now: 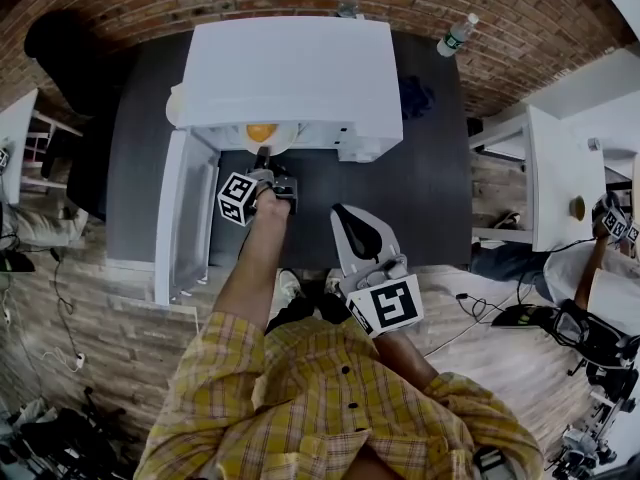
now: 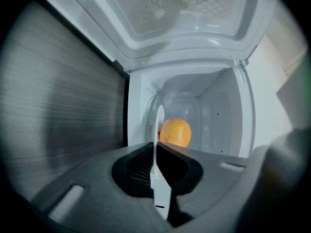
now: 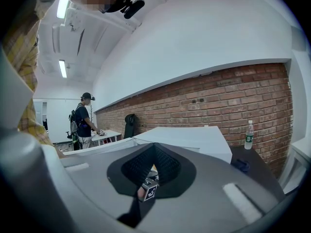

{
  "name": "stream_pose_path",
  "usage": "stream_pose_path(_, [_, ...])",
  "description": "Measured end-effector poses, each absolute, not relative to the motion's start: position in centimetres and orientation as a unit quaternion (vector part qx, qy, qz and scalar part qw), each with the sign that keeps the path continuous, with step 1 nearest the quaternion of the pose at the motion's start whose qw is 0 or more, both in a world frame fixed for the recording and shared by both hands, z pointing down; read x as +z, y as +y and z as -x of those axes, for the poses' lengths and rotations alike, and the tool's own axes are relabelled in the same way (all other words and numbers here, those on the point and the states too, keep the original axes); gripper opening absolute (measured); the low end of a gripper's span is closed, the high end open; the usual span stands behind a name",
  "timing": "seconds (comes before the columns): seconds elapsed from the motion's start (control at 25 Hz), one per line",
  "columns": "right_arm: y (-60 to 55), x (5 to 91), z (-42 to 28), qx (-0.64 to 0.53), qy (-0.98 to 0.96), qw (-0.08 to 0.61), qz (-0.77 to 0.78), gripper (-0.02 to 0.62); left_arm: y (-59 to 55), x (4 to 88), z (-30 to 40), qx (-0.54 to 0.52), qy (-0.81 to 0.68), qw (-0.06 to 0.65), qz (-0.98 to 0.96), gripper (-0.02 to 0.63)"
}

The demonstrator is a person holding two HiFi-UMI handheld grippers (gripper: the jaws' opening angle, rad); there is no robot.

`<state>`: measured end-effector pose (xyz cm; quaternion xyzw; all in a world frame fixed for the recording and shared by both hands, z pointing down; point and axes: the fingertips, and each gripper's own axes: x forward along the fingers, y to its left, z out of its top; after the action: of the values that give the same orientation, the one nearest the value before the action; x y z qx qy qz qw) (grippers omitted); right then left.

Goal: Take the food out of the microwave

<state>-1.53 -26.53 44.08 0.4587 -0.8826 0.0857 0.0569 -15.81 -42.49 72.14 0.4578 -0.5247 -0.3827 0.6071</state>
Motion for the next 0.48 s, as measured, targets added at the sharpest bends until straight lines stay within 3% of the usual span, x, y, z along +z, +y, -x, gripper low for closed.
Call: stream_pose_path(0.48, [-25.2, 43.3, 1.2, 0.080, -0.886, 0.048, -0.455, 0.003, -39.9, 69.3, 14.9, -0.380, -0.517, 0.599, -0.479, 0.009])
